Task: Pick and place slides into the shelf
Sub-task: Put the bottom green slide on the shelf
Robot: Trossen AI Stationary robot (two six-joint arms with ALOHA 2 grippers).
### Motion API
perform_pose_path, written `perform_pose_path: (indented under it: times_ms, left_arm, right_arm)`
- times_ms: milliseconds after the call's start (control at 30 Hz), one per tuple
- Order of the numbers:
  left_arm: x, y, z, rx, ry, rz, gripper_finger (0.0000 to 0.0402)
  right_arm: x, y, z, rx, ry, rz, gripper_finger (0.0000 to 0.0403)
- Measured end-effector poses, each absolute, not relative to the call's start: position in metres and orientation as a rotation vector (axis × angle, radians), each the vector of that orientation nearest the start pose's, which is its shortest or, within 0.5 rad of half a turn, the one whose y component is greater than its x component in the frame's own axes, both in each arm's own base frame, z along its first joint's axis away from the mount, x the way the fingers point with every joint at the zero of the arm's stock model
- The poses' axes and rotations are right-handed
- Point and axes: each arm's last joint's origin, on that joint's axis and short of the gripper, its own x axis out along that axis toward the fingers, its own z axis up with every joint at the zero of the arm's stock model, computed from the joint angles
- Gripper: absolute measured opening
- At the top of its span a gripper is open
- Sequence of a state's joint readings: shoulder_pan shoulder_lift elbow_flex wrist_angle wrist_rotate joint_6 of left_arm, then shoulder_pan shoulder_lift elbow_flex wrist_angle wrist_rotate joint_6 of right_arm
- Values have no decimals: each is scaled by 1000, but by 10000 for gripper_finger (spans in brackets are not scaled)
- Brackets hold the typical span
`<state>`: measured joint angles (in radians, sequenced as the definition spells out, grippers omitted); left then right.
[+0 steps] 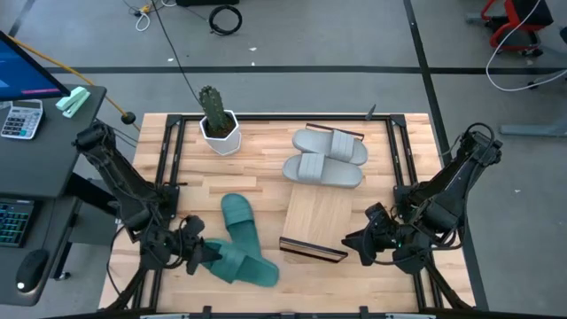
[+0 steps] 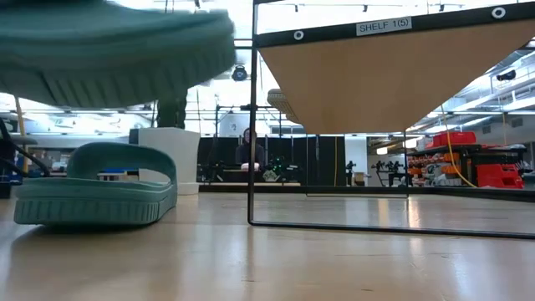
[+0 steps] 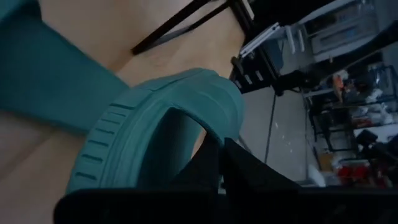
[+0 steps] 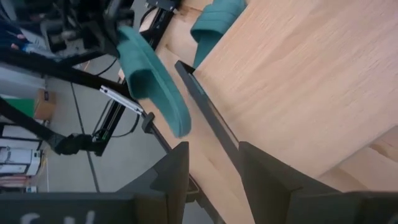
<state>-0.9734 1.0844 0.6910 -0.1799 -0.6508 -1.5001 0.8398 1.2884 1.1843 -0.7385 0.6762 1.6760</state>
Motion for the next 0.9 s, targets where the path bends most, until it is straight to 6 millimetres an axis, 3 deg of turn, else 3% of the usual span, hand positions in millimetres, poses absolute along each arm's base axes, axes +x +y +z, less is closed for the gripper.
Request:
perform_pose_path:
  times_ms: [600,900]
  left_arm:
    - [125,-127,365,-710,686,212,10]
    - [134,-102,399,-661,732,164,10]
  right_arm:
    - [164,186,326,964,549,-323,146]
    - [161,185,326,918,490,-353,146]
